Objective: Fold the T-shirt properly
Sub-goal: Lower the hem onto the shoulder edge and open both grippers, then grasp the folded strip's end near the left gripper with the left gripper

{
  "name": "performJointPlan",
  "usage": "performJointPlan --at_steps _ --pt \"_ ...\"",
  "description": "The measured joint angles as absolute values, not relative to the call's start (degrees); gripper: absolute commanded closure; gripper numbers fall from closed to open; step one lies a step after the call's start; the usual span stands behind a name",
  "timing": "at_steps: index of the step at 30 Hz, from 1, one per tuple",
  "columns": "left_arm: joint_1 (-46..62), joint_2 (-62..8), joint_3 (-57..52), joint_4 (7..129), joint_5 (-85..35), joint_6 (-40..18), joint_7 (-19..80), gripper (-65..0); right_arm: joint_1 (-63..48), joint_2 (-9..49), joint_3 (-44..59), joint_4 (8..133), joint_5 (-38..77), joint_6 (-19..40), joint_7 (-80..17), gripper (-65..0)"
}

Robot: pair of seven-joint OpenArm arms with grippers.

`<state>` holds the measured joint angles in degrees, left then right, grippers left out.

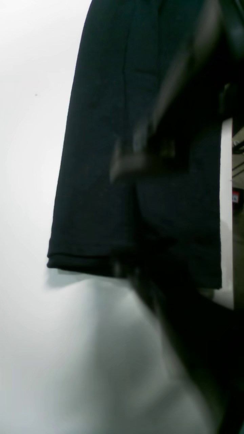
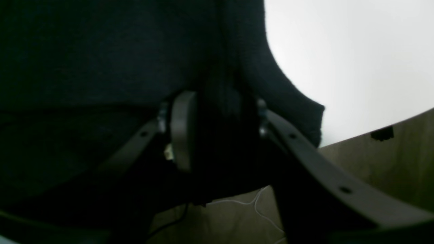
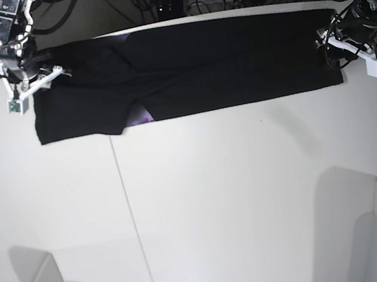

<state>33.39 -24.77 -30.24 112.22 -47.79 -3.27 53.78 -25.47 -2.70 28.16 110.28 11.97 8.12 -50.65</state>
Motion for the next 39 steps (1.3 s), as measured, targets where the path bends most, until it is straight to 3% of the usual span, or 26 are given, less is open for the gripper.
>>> performJointPlan --at_steps 2,5,6,8,11,12,13,18,26,39 --pt "33.4 -24.7 -30.3 112.2 -47.7 -3.2 53.8 -63.5 -25.5 -2.8 29.5 110.5 12.3 8.1 -50.4 -26.7" --pt "33.3 -23.2 -34.1 112.3 -48.3 -3.5 53.6 -65.0 -25.6 -2.7 32.2 112.1 11.9 8.1 -47.8 -26.3" --pt "33.3 -21.9 -35.7 112.5 -48.1 -3.4 53.3 -62.7 -25.6 -2.7 32.5 112.7 11.7 8.1 -46.6 -25.8" --pt "33.2 -19.7 -36.7 112.5 -47.4 -3.2 53.5 -51.7 -25.6 -2.5 31.8 113.7 11.7 9.9 -44.7 -19.7" --pt "33.0 -19.1 -33.9 112.3 -48.1 -3.5 53.8 -22.9 -25.5 -2.7 29.4 113.8 12.1 21.9 -44.6 0.0" --pt "32.8 -19.1 -33.0 112.3 -48.2 -3.5 53.6 -8.9 -25.4 -2.8 28.7 113.8 12.4 25.5 -44.9 0.0" --pt "32.5 -19.1 -32.2 112.2 -48.1 -3.5 53.5 0.0 -25.1 -2.9 28.2 113.7 12.2 27.4 -44.9 0.0" --pt "31.2 -17.8 -31.3 109.9 -47.6 -3.4 53.5 0.0 -23.8 -3.6 27.7 111.6 11.5 24.6 -44.5 0.0" --pt "26.6 -15.5 -26.6 104.5 -36.5 -3.3 53.6 0.0 -19.0 -3.3 28.1 102.5 11.6 24.5 -48.5 0.0" --pt "13.3 -15.5 -21.5 91.3 -34.7 -3.7 52.8 0.0 -5.3 2.6 28.1 84.9 14.6 25.1 -43.4 0.0"
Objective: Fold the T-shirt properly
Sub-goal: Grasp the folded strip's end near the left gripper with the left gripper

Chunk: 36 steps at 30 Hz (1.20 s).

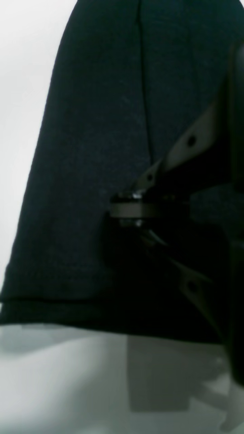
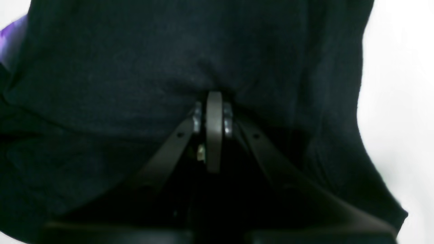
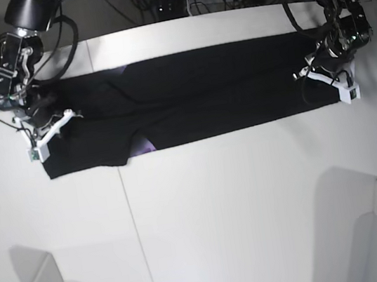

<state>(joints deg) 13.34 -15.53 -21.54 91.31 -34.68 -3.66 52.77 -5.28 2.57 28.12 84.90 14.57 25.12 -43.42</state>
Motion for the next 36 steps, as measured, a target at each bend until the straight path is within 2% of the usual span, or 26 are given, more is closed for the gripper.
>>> performJointPlan --at_steps 6,10,17,22,27,28,33,34,36 --pt "4.9 -15.6 -21.3 84.4 -34.3 -3.4 53.3 0.0 -0.3 3.4 28.1 80.2 14.1 25.1 -43.0 0.0" --pt "3.0 -15.5 -21.3 83.4 -34.3 -3.4 53.4 0.0 0.3 3.4 28.1 81.1 13.4 25.0 -43.8 0.0" --pt "6.9 -15.3 -23.6 97.3 -34.5 -3.6 55.1 0.0 -3.3 0.9 27.8 96.7 11.6 24.4 -46.3 0.0" --pt "10.6 -13.9 -35.2 105.6 -46.5 -3.4 58.9 0.0 -5.6 -1.9 27.6 108.0 11.8 24.7 -46.2 0.0" --pt "15.1 -14.2 -41.1 105.8 -56.1 -3.4 60.0 0.0 -8.0 -2.7 27.5 111.3 11.5 24.6 -46.7 0.0" --pt "16.0 -14.0 -41.6 105.8 -56.1 -3.5 60.2 -3.8 -8.2 -2.7 27.5 111.3 11.6 24.6 -46.7 0.0" --pt "18.9 -13.7 -42.8 104.0 -56.1 -3.4 59.7 -57.6 -9.3 -2.8 27.5 111.3 11.7 24.6 -46.6 0.0" --pt "18.8 -13.6 -42.8 102.7 -56.0 -3.5 59.7 -65.0 -9.5 -2.8 27.5 111.3 11.6 24.5 -46.6 0.0" --pt "18.3 -13.6 -42.5 99.8 -55.9 -3.5 59.7 -65.0 -9.6 -2.8 27.5 111.3 11.6 24.5 -46.6 0.0"
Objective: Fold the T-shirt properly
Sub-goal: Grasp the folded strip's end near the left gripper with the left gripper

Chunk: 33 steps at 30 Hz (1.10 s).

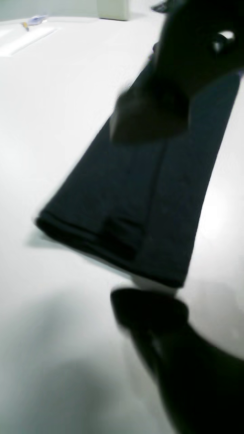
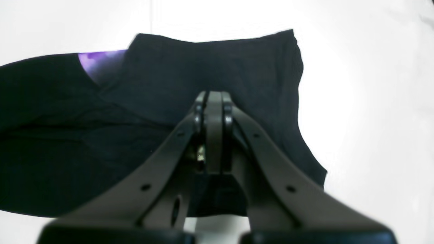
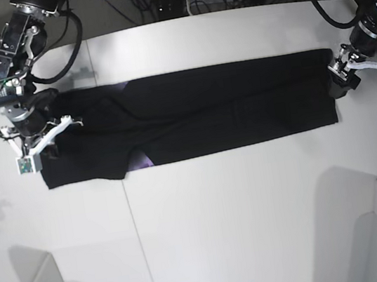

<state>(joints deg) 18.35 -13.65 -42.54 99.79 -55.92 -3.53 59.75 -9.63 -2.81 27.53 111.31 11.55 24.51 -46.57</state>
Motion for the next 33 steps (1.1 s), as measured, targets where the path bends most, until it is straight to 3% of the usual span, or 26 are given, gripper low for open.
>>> performJointPlan --at_steps 6,15,19,25,33 --pt "14.2 -13.7 -42.3 91.7 -55.8 -4.8 59.6 -64.7 -11.0 -2.8 27.5 111.3 11.5 24.5 -46.7 0.0" --pt "10.3 -13.2 -32.4 90.3 -41.3 -6.2 59.4 -58.3 -11.1 -2.9 27.5 111.3 11.7 24.5 -46.5 0.0" --pt "9.7 -14.0 -32.8 87.6 -40.9 -6.3 58.2 -42.9 -11.2 -3.7 27.7 111.3 11.6 24.5 -46.6 0.0" --pt "9.4 -14.3 -32.9 84.1 -41.7 -6.3 57.4 0.0 -11.2 -3.9 27.7 111.5 11.6 24.5 -46.6 0.0" --pt "9.9 -16.5 -32.8 83.8 -41.3 -6.4 54.9 0.0 -11.2 -3.9 27.7 111.5 11.6 24.5 -46.5 0.0"
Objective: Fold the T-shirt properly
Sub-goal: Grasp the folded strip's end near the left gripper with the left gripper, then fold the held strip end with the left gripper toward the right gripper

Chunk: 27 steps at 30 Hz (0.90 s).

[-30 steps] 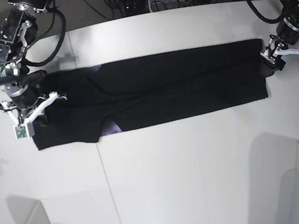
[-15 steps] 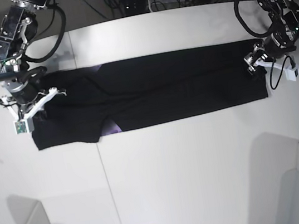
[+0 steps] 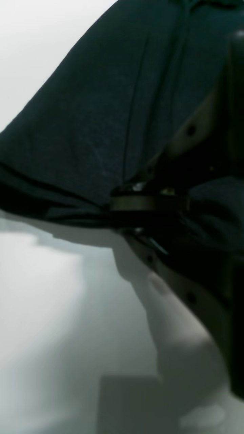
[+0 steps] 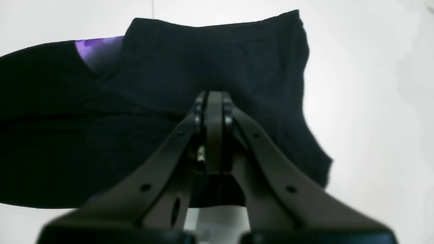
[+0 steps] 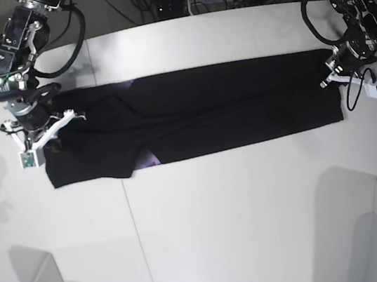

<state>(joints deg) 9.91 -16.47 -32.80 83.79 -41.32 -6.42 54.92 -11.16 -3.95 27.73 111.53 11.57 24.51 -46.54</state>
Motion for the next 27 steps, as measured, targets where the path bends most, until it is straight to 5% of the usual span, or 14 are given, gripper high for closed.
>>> performJointPlan --at_steps 16,27 --pt "16.9 -15.0 -32.4 107.6 -40.6 -6.0 53.1 0.0 -11.6 -3.9 27.7 111.5 11.6 24.5 -46.5 0.0" --pt "17.1 -13.6 -17.1 108.9 -40.2 -5.8 53.2 0.0 -11.5 -3.8 27.7 111.5 11.6 24.5 -46.5 0.0"
